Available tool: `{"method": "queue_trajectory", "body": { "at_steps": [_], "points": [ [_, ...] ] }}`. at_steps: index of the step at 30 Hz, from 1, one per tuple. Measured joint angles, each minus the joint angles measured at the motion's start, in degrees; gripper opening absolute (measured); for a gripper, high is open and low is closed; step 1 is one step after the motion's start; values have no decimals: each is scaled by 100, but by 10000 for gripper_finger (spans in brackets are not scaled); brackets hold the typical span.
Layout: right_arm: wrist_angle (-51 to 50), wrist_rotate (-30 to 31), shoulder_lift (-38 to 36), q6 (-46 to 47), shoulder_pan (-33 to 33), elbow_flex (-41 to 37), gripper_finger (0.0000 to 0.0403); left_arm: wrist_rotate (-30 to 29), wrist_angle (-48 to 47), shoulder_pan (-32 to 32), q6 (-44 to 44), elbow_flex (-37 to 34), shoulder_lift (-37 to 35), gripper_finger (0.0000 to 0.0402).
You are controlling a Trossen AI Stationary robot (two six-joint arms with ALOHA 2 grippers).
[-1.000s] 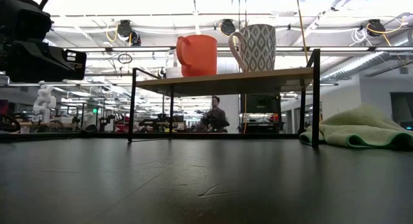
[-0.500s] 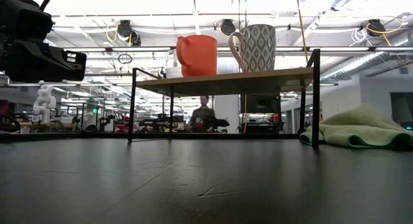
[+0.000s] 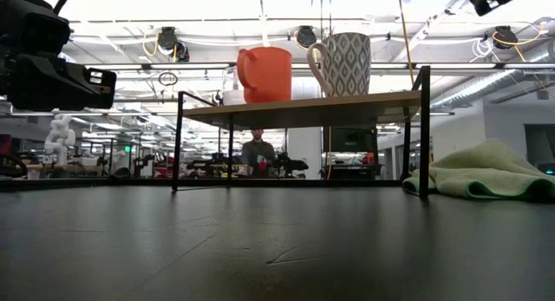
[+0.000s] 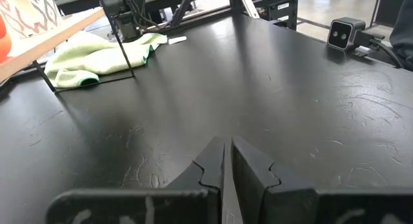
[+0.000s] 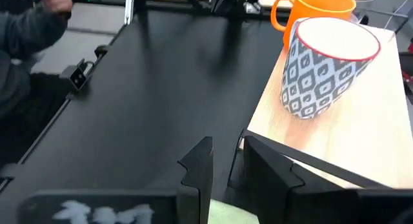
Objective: Stack small to large cups/mugs on shelf
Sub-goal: Return to Home Position
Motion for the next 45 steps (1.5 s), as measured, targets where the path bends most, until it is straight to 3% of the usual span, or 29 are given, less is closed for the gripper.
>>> {"method": "queue_trajectory", "body": {
  "at_steps": [10, 22, 33, 45],
  "points": [
    [900, 0, -957, 732, 0, -1311, 77, 2, -17, -1, -45, 0, 0, 31],
    [1975, -19, -1457, 1768, 0, -1903, 77, 1, -40, -1, -49, 0, 1, 31],
    [3144, -23, -2331, 1975, 0, -3147, 76, 2, -64, 1, -45, 0, 0, 31],
    [4294, -26, -2399, 2166, 0, -3930, 5, 2, -34, 0, -43, 0, 0, 31]
  ]
}}
